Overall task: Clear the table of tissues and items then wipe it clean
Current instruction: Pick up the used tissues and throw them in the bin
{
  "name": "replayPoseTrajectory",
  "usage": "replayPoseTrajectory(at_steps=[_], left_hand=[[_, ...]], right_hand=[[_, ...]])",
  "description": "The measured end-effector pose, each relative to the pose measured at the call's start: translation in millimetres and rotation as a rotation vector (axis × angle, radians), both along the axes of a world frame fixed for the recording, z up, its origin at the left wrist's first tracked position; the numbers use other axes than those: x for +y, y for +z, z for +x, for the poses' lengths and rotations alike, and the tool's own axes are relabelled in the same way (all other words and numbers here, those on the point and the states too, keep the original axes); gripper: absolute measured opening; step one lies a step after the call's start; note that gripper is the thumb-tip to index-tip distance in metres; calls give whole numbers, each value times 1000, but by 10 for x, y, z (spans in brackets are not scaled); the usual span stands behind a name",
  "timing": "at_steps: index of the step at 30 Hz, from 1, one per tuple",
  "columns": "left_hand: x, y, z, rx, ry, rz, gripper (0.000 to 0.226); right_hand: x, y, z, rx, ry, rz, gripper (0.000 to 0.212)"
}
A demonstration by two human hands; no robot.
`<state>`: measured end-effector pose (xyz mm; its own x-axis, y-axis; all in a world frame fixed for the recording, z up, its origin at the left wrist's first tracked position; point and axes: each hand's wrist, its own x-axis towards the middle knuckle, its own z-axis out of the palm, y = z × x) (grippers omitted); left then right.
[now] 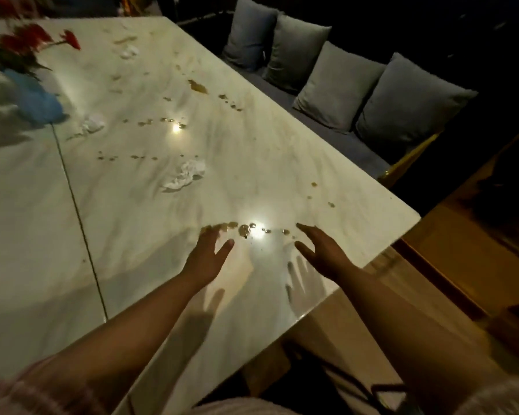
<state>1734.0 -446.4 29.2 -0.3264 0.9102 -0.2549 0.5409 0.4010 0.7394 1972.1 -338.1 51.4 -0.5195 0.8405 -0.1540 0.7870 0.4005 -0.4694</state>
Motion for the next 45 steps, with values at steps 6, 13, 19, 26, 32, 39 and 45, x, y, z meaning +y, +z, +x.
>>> replayPoseTrajectory(at_steps=[6,13,19,26,32,39,45], left_hand=[[878,3,-703,13,346,-20,66],[2048,-2,-1297,46,633,-80,59],[2422,-207,-1340,193,706,-314,54],[2369,-482,-930,114,801,25,29],[2662,-248,-117,-413,947,244,16],[2955,47,1047,-437,948,296,10],[3032,60,1656,-511,1073,251,16]], right_hand=[[919,-115,-409,85,90,4,51],[1615,-231,-565,148,90,-33,54],[2027,-287,-518,246,63,-87,56],[2437,-322,-322,346,100,-163,54],[2983,-316,150,387,206,-269,53],[3768,-296,807,365,364,-270,52],[4155,-274,1148,403,377,-285,51]])
